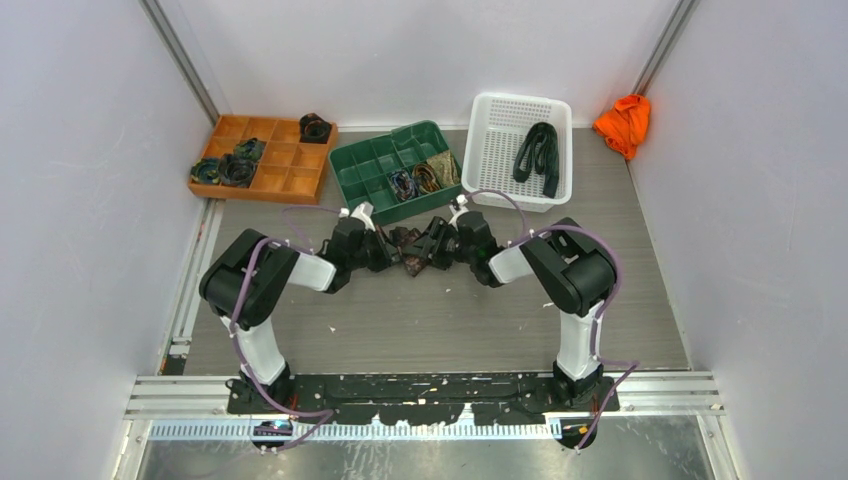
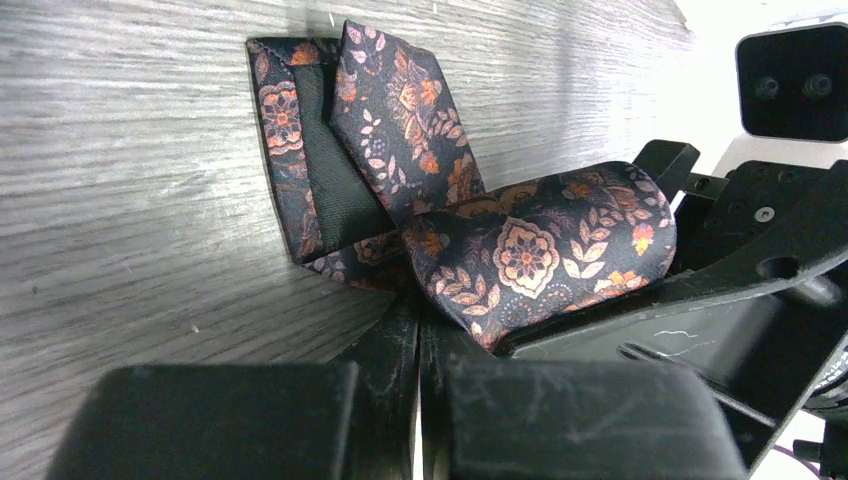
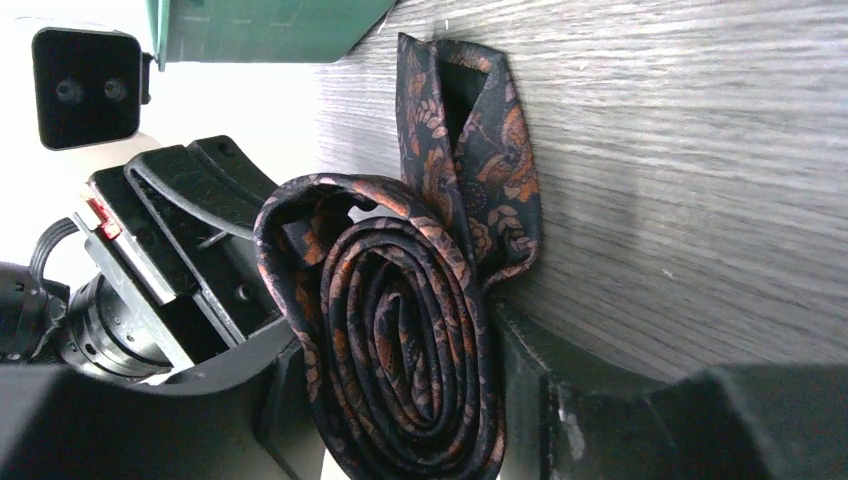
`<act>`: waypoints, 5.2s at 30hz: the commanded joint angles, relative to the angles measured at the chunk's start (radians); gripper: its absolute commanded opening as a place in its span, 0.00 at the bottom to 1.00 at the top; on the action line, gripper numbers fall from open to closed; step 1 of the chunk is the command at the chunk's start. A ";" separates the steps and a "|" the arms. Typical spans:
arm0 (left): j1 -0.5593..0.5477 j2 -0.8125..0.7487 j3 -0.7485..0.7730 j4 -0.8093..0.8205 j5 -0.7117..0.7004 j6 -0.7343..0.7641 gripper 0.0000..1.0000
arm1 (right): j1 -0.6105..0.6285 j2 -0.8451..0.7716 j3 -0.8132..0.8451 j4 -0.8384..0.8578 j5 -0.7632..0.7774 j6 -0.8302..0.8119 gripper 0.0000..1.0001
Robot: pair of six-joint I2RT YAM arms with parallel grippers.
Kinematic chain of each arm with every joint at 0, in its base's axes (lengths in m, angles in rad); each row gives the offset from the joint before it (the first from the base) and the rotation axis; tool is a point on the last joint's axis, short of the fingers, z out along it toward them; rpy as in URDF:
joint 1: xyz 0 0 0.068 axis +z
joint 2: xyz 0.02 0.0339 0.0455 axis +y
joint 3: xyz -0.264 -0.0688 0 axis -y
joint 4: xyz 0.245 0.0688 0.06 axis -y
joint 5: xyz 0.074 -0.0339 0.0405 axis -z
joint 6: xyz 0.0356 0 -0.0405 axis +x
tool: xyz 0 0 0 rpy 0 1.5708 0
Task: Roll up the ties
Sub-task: Pick up the tie at the center of the board, then place the tie in the storage box, then reset both arms
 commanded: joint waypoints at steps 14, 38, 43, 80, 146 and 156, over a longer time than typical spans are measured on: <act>0.016 -0.039 0.016 -0.229 -0.085 0.072 0.00 | 0.007 -0.016 0.044 -0.275 -0.004 -0.075 0.05; 0.075 -0.214 0.458 -0.716 -0.462 0.217 0.00 | 0.005 -0.331 0.530 -0.857 0.176 -0.387 0.01; 0.103 -0.157 0.485 -0.723 -0.501 0.195 0.00 | 0.001 -0.194 0.711 -0.843 0.149 -0.413 0.01; 0.105 -0.498 0.208 -0.704 -0.513 0.220 0.00 | 0.149 0.577 1.473 -1.388 0.480 -0.760 0.01; 0.105 -0.603 0.169 -0.779 -0.443 0.205 0.00 | 0.151 -0.235 1.009 -1.297 0.796 -0.694 0.83; 0.105 -0.636 0.165 -0.800 -0.456 0.210 0.00 | 0.141 -0.330 0.879 -1.252 0.902 -0.678 0.85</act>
